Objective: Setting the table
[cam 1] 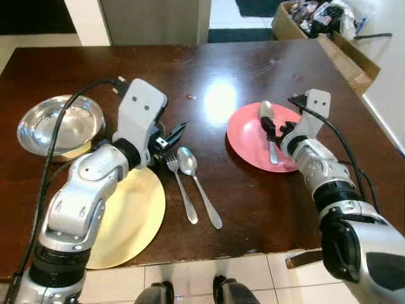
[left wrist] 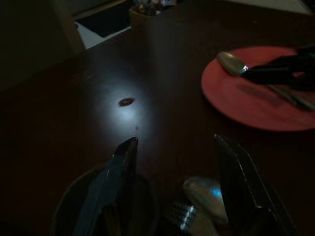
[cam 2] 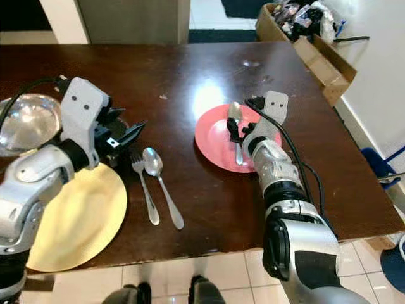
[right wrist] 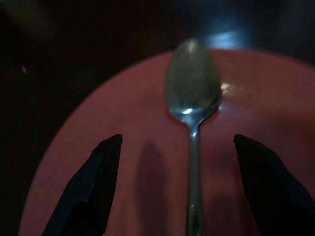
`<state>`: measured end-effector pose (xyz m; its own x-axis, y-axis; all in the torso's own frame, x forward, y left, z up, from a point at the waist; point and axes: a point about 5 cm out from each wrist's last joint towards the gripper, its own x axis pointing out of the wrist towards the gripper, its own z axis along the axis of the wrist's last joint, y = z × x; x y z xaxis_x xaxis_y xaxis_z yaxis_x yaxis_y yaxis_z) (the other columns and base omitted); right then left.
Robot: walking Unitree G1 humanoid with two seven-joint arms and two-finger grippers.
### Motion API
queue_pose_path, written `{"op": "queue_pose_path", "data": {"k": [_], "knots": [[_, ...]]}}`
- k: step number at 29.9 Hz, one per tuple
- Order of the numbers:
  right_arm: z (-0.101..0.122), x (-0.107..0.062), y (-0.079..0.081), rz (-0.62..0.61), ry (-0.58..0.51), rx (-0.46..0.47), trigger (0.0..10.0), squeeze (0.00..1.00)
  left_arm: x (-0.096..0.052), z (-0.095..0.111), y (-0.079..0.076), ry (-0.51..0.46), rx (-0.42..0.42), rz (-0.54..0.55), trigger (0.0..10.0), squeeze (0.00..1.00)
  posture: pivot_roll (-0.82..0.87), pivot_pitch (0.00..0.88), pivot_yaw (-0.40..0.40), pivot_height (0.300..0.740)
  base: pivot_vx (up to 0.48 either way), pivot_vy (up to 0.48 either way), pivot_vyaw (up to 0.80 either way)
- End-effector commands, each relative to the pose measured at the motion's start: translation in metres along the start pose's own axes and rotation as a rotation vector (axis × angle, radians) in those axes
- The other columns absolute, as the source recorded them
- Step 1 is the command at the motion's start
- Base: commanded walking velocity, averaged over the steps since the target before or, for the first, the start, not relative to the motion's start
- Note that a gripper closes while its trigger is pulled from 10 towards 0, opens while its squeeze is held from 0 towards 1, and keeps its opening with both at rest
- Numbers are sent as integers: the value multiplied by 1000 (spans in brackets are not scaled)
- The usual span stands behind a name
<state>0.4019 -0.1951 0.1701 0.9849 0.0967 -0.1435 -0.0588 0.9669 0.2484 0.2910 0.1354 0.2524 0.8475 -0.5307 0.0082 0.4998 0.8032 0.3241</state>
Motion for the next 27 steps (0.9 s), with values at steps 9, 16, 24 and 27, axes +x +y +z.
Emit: {"op": "queue_pose_path", "data": {"k": [9,16,24,27], "knots": [[-9,-1,-11,-74,65,6,1922,0,-17,19,-5,-26,18,-136,10000,0,112,246,40,740,0,0,0],[-20,-3,-14,-85,121,-6,0,0,-18,19,-7,-14,9,-144,10000,0,110,246,45,740,0,0,0],[-49,-9,-16,-84,237,-32,0,0,-20,19,-7,-3,-7,-125,10000,0,104,246,27,740,0,0,0],[-51,-10,-16,-84,242,-29,0,0,-20,19,-7,-1,-9,-122,10000,0,100,244,26,740,0,0,0]]}}
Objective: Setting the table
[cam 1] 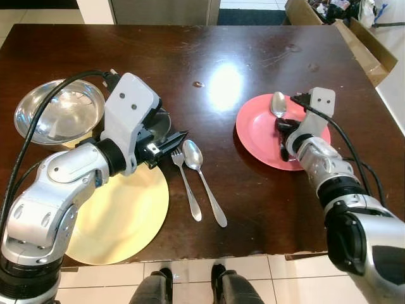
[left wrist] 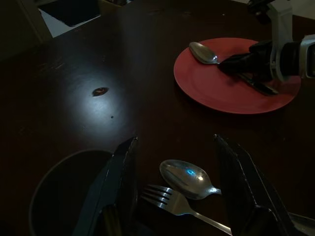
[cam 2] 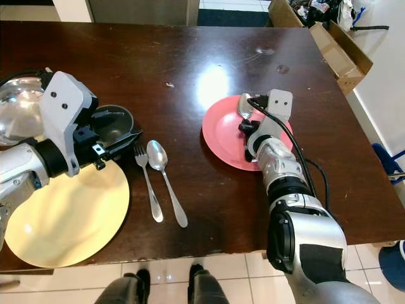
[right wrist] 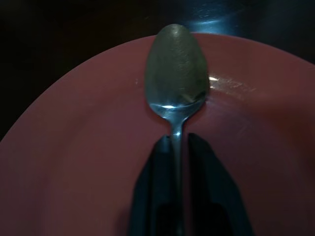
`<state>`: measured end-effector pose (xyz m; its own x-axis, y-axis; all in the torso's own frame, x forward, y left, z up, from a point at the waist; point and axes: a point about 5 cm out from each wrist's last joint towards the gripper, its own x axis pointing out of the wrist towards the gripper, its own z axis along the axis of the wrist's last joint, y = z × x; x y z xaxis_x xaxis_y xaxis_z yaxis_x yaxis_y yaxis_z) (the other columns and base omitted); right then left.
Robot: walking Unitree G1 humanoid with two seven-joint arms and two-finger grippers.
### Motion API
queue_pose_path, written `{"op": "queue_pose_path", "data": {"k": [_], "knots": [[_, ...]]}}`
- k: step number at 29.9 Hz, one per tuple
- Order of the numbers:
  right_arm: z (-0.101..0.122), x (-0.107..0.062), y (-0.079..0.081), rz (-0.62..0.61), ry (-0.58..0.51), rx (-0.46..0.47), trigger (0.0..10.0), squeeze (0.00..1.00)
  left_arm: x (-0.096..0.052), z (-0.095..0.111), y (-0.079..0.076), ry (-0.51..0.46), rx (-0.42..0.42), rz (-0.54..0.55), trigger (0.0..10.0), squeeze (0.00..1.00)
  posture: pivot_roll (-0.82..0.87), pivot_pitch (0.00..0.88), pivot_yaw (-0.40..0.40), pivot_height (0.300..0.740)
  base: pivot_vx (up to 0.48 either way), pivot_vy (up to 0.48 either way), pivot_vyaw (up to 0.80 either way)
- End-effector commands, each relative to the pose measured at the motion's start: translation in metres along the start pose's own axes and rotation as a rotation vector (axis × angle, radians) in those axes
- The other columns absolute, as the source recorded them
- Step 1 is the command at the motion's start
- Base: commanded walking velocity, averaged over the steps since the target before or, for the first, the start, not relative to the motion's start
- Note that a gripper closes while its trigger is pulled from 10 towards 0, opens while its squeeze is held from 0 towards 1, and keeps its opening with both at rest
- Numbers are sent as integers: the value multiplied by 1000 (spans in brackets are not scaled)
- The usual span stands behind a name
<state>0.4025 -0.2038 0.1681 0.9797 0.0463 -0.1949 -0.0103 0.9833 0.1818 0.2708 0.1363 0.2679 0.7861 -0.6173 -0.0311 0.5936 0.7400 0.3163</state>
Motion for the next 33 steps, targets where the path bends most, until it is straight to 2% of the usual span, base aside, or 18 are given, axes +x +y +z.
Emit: {"op": "queue_pose_path", "data": {"k": [1,12,14,15,17,18,19,20,21,23,24,25,27,30,31,32,33], "knots": [[-52,-7,-5,-20,203,37,0,0,-2,0,-3,-4,-4,-6,10000,0,94,239,25,740,0,0,0],[-43,-6,-7,-17,154,91,0,0,7,-2,-2,-14,-12,18,10000,0,65,201,12,740,0,0,0],[-38,-6,-6,-9,129,93,0,0,8,-4,0,-13,-14,35,10000,0,62,197,11,740,0,0,0],[-21,-4,-4,20,42,71,0,0,11,-9,5,-4,-21,93,10000,0,50,174,9,740,0,0,0],[-15,-3,-3,32,8,54,0,0,12,-11,7,-1,-21,112,10000,0,50,174,9,740,0,0,0],[-5,-4,0,51,-57,28,3412,0,13,-12,9,-1,-29,136,10000,0,31,157,9,740,0,0,0],[-5,-4,0,51,-57,28,3412,0,13,-12,9,-1,-29,136,10000,0,31,157,9,740,0,0,0],[14,-9,9,97,-198,-22,10000,0,16,-16,13,-2,-43,172,10000,0,0,133,13,740,0,0,0],[14,-9,9,97,-198,-22,10000,0,16,-16,13,-2,-43,172,10000,0,0,133,13,740,0,0,0],[23,-22,23,131,-312,-28,10000,0,20,-21,14,-3,-56,205,10000,0,-18,118,13,740,0,0,0],[23,-22,23,131,-312,-28,10000,0,20,-21,14,-3,-56,205,10000,0,-18,118,13,740,0,0,0],[23,-33,32,152,-359,-41,10000,0,22,-24,15,0,-61,218,10000,0,-37,102,14,740,0,0,0],[23,-37,34,158,-373,-47,10000,0,22,-25,15,1,-63,222,10000,0,-37,102,14,740,0,0,0],[16,-53,43,157,-404,-17,10000,0,25,-28,16,3,-64,243,10000,0,-56,84,17,740,0,0,0],[16,-53,43,157,-404,-17,10000,0,25,-28,16,3,-64,243,10000,0,-56,84,17,740,0,0,0],[12,-59,46,154,-416,-21,10000,0,26,-30,17,4,-67,256,10000,0,-63,75,19,740,0,0,0],[2,-72,48,135,-454,3,10000,0,24,-33,18,1,-80,296,10000,0,-76,62,25,740,0,0,0]]}}
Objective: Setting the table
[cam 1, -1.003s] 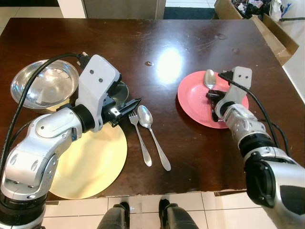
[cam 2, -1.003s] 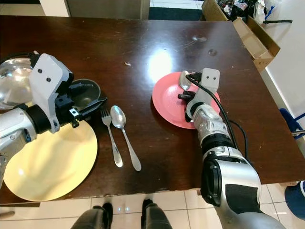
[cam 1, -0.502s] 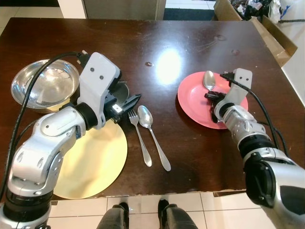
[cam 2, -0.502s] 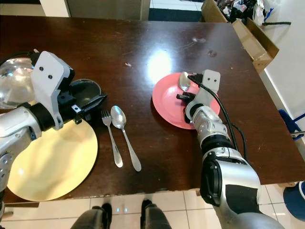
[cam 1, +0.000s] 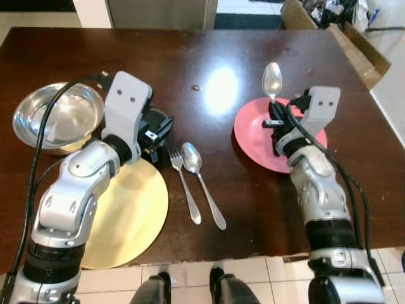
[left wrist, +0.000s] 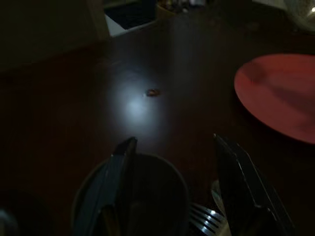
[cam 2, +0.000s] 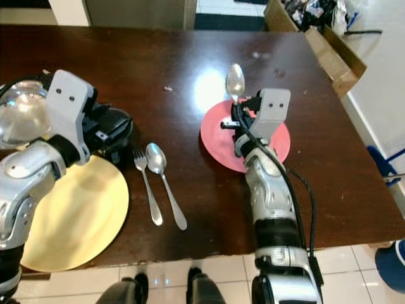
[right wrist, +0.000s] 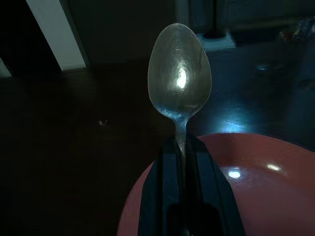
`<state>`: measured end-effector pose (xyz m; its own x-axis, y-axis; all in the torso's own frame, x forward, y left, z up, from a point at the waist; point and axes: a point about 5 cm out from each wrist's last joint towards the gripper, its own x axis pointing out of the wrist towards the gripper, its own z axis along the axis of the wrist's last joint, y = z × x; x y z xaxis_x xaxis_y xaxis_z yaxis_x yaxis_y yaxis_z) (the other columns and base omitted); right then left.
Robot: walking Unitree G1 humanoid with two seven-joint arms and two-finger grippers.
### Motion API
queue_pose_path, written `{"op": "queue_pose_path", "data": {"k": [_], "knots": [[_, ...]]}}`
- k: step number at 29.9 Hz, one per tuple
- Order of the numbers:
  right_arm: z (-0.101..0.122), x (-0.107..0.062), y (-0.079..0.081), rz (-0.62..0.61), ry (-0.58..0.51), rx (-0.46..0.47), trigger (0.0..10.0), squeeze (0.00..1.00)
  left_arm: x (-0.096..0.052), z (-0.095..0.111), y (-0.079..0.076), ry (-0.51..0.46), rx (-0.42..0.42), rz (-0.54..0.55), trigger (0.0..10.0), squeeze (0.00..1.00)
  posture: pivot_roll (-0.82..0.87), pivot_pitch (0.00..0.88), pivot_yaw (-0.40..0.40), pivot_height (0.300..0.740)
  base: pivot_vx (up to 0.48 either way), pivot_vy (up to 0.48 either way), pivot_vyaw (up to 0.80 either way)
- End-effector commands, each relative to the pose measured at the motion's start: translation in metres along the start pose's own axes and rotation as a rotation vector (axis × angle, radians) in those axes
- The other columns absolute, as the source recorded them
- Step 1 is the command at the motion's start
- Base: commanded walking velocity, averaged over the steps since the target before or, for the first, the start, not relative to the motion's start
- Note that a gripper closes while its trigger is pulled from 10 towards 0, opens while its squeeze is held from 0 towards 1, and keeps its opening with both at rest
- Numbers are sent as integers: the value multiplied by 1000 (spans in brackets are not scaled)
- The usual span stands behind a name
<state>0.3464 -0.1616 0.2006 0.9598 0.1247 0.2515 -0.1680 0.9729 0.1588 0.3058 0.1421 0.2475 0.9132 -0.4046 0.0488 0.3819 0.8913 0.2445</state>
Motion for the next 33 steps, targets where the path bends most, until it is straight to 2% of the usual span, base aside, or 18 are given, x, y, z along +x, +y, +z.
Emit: {"op": "queue_pose_path", "data": {"k": [1,7,8,11,15,22,33], "knots": [[-6,-22,4,-38,-39,19,10000,0,-2,-7,0,1,-13,54,10000,0,-76,62,25,740,0,0,0],[-7,-38,6,-48,-31,3,10000,0,-8,-11,5,-12,-40,136,10000,0,-80,52,30,740,0,0,0],[-7,-38,6,-48,-31,3,10000,0,-8,-11,5,-12,-40,136,10000,0,-80,52,30,740,0,0,0],[-6,-38,10,-10,-27,3,10000,0,-19,-22,14,15,-23,241,10000,0,-72,39,22,740,0,0,0],[-3,-35,16,62,-17,6,10000,0,-26,-31,15,32,-4,287,10000,0,-68,38,14,740,0,0,0],[-6,-43,35,183,15,11,10000,0,-30,-43,8,53,-31,320,10000,0,-65,39,8,740,-38,0,0],[-8,-50,43,213,29,44,10000,0,-32,-44,8,48,-9,327,10000,0,-67,43,14,740,-404,0,0]]}}
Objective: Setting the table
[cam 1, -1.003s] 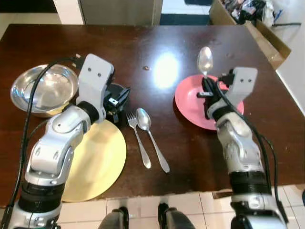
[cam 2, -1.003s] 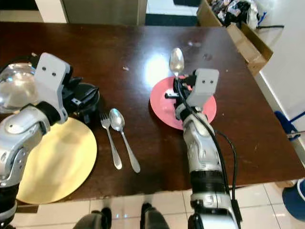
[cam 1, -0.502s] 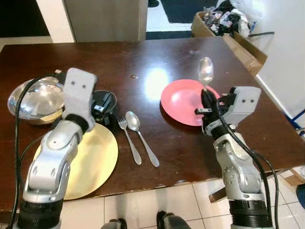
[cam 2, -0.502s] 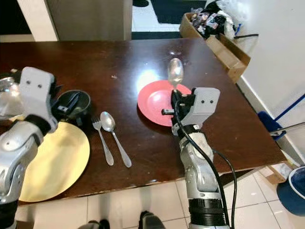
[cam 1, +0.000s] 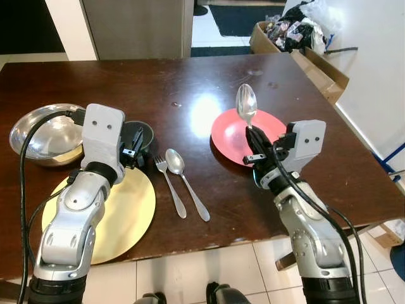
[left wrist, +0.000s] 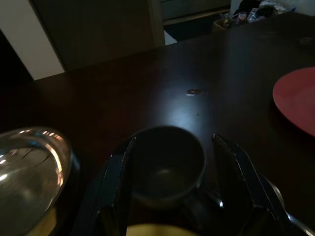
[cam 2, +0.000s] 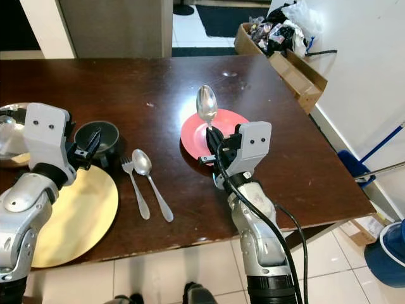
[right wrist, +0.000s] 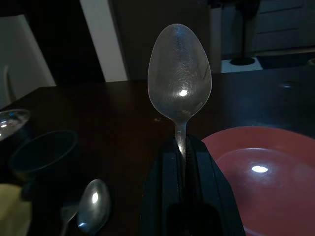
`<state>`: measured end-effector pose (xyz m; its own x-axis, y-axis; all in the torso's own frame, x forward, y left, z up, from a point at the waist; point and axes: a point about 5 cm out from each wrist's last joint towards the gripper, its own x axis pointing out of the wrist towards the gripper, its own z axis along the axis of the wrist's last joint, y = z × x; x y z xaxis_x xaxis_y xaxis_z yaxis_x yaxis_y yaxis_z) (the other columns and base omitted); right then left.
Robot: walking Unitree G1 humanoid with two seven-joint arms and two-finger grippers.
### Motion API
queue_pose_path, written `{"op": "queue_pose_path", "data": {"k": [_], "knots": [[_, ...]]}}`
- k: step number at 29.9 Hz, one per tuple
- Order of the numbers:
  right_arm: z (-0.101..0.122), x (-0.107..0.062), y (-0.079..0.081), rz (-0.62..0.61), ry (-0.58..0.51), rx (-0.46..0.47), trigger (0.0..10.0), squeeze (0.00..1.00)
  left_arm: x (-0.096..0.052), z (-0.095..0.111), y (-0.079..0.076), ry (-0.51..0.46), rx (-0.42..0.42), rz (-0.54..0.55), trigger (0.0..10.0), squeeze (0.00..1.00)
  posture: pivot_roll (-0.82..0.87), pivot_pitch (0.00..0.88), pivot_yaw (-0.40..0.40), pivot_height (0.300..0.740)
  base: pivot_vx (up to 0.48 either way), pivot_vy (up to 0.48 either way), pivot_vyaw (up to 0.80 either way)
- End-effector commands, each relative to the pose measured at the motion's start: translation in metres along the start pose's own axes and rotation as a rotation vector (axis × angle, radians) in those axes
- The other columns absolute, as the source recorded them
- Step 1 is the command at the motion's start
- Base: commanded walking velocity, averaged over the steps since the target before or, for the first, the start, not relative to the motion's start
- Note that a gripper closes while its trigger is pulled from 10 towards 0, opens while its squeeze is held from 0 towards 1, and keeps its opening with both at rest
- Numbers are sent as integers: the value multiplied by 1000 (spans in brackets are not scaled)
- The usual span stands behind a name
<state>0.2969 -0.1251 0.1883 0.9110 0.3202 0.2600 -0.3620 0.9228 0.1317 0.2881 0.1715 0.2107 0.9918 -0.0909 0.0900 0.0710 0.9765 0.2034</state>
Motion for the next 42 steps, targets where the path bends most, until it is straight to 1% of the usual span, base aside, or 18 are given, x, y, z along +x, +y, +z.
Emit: {"op": "queue_pose_path", "data": {"k": [1,9,15,42], "knots": [[0,-4,3,13,4,24,10000,0,-2,-5,-2,13,12,1,10000,0,-67,43,14,740,-461,0,0],[6,-2,14,47,-25,98,10000,0,-3,-4,-3,7,12,1,10000,0,-60,52,15,740,-480,0,0],[9,-1,18,63,-37,132,10000,0,-3,-3,-3,3,13,0,10000,0,-60,52,15,740,-480,0,0],[9,-2,20,73,-18,154,10000,0,-2,-1,-4,1,12,-4,10000,0,-52,61,16,740,-478,0,0]]}}
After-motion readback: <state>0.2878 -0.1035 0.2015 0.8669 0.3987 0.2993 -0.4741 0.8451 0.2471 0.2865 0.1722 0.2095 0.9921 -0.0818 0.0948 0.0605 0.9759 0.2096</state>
